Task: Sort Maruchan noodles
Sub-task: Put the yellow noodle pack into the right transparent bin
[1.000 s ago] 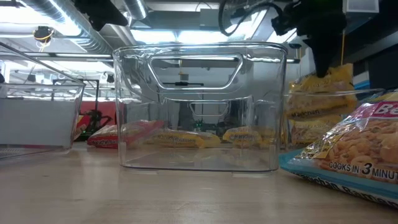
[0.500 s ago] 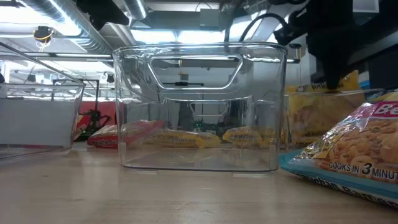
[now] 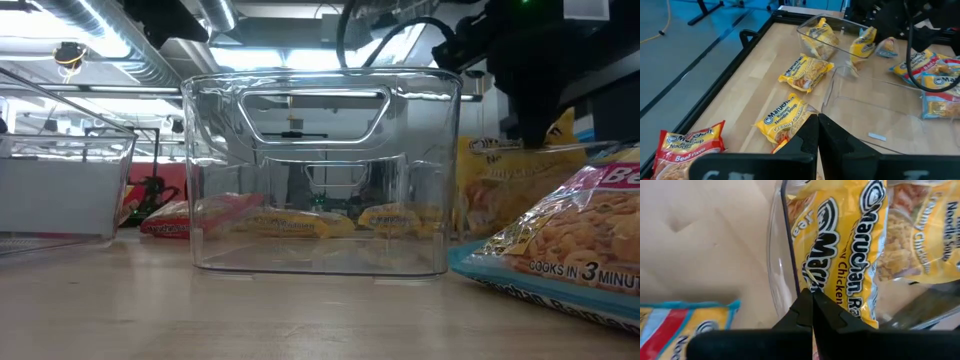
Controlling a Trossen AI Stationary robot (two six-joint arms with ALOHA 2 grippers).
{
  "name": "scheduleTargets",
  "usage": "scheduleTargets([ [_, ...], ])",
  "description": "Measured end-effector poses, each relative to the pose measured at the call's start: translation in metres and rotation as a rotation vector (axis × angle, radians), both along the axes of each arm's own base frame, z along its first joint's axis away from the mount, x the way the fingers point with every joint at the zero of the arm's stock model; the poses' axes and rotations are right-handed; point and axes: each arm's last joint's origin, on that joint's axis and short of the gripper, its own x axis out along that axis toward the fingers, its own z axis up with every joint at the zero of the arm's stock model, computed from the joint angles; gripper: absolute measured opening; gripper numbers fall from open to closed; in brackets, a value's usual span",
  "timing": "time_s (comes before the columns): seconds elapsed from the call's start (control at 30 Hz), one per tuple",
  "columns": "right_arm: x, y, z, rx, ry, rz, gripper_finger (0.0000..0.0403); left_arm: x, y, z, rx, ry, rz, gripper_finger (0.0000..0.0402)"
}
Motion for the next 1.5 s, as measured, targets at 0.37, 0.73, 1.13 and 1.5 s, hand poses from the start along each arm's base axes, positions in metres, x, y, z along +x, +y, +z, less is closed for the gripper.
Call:
scheduleTargets([
  [0.37, 0.0022, 0.0021, -0.0007, 0.052, -0.014, -0.012, 0.0000, 0.0000, 0.0000, 0.0000, 0.000, 0.000, 0.000, 0.0000],
  [0.73, 0.0067, 0.0040, -0.0014, 0.079, -0.056, 0.010, 0.0036, -0.0002, 0.0007, 0.0001, 0.012, 0.001, 0.024, 0.0000],
  [1.13, 0.0050, 0.0042, -0.0011, 0.102, -0.034, 0.009, 0.0127, -0.0002, 0.0007, 0.0001, 0.043, 0.011, 0.007, 0.0000],
  [1.5, -0.0025, -0.0016, 0.0026, -0.026, 0.014, -0.043, 0.0129, -0.0004, 0.0014, 0.0001, 0.055, 0.012, 0.030, 0.0000],
])
